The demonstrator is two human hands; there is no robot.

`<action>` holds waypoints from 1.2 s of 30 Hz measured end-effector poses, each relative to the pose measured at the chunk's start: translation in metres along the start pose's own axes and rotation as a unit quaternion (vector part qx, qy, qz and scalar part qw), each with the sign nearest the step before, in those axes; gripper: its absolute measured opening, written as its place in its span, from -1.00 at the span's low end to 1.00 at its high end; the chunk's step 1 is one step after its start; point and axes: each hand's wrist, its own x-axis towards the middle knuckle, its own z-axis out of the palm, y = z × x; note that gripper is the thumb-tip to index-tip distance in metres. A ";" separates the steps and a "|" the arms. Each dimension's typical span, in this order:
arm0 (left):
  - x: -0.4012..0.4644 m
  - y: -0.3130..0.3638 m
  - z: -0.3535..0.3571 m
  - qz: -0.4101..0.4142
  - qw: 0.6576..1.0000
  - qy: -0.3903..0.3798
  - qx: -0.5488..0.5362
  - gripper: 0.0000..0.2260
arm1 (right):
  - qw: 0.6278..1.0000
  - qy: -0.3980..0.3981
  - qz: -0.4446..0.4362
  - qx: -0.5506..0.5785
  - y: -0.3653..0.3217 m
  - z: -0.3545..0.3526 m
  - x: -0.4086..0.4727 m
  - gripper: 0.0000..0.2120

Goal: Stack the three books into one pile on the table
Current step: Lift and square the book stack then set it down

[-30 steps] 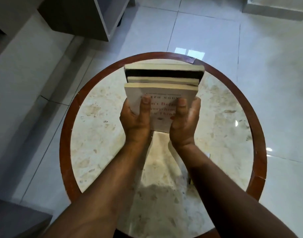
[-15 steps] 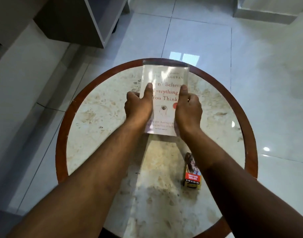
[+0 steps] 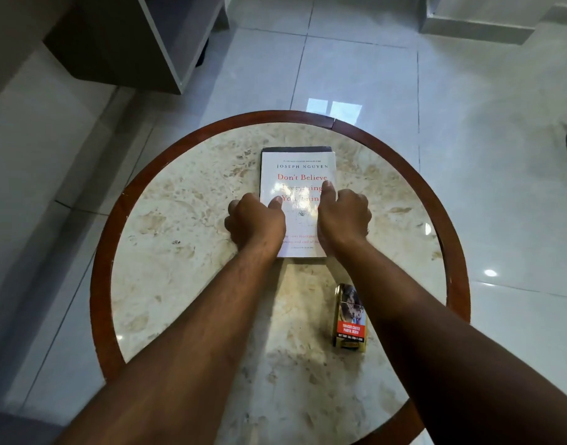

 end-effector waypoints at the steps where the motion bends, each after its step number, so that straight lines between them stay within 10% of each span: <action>1: 0.000 -0.001 -0.001 0.002 1.000 -0.002 -0.006 -0.65 | 1.000 0.005 -0.005 -0.009 -0.001 0.000 -0.001 -0.43; 10: -0.009 -0.006 -0.010 0.036 0.998 -0.041 -0.018 -0.60 | 0.988 -0.115 -0.009 0.099 0.005 -0.025 -0.003 -0.45; 25: -0.045 0.012 0.055 0.066 0.990 -0.123 -0.030 -0.59 | 0.973 -0.099 0.039 0.204 0.055 -0.086 0.021 -0.62; 29: -0.068 -0.001 0.033 0.115 0.987 -0.107 -0.018 -0.29 | 0.982 -0.036 -0.001 0.185 0.076 -0.098 0.004 -0.54; 33: -0.115 -0.039 -0.001 0.312 0.926 -0.179 0.115 -0.09 | 0.989 0.095 -0.117 -0.009 0.130 -0.107 -0.041 -0.63; 36: -0.128 -0.059 -0.002 0.389 0.846 -0.221 0.291 0.04 | 0.978 0.051 -0.173 -0.108 0.170 -0.100 -0.075 -0.63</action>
